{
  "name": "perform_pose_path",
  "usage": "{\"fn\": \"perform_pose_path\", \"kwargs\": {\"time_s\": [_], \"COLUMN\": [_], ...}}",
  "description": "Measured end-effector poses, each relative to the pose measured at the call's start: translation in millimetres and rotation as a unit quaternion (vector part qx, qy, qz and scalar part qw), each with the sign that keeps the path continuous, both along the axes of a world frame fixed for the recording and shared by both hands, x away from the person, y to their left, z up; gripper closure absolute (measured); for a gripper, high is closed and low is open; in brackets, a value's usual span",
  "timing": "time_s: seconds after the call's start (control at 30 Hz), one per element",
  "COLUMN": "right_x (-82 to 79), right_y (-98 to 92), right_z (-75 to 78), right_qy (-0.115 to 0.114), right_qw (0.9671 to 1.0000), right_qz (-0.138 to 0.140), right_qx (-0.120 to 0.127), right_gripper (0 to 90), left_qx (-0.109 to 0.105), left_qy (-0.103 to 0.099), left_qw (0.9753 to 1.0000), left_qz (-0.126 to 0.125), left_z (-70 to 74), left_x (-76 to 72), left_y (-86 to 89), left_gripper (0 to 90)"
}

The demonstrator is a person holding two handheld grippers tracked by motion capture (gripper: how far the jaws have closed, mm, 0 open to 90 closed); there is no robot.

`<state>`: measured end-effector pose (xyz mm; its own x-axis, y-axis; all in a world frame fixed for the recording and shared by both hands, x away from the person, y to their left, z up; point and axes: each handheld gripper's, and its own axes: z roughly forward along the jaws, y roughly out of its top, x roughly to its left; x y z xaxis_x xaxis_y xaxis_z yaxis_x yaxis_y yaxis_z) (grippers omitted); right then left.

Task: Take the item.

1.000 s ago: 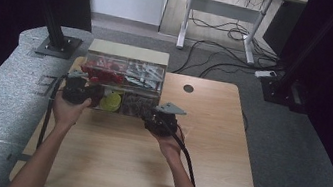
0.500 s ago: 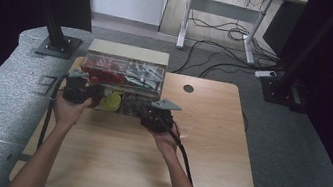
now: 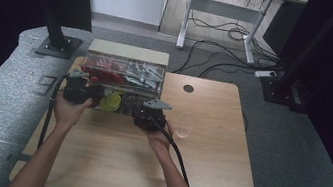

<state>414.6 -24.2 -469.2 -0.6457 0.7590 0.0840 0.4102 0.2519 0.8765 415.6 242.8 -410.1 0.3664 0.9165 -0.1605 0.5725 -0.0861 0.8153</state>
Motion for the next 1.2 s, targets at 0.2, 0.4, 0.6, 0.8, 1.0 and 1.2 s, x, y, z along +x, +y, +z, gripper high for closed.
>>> {"fn": "perform_pose_path", "kwargs": {"time_s": [0.2, 0.4, 0.6, 0.8, 1.0, 1.2], "right_x": [4.0, 7.1, 8.7, 10.8, 13.3, 16.7], "right_y": [6.5, 11.6, 16.0, 17.5, 20.4, 26.5], "right_z": [-0.8, -3.5, -6.6, -8.9, -9.5, -9.6], "right_qy": [0.001, 0.004, 0.004, 0.008, 0.012, 0.014], "right_qw": [1.0, 1.0, 0.9999, 0.9997, 0.9996, 0.9993], "right_qz": [-0.002, 0.0, -0.003, -0.003, -0.006, -0.007], "right_qx": [-0.003, -0.008, -0.016, -0.022, -0.027, -0.034], "right_gripper": [54.0, 53.8, 53.2, 52.8, 51.7, 51.2], "left_qx": [0.0, 0.001, 0.002, 0.0, -0.003, -0.002], "left_qy": [0.0, 0.001, 0.0, -0.001, -0.001, -0.001], "left_qw": [1.0, 1.0, 1.0, 1.0, 1.0, 1.0], "left_qz": [0.0, -0.001, -0.001, 0.0, 0.001, 0.001], "left_z": [-0.6, -0.1, 0.2, -1.1, -1.5, -1.1], "left_x": [0.0, 0.3, -0.3, 0.3, 0.3, 0.3], "left_y": [-0.2, -0.3, -0.4, 0.0, 0.3, 0.4], "left_gripper": [90.0, 90.0, 90.0, 90.0, 90.0, 90.0]}}
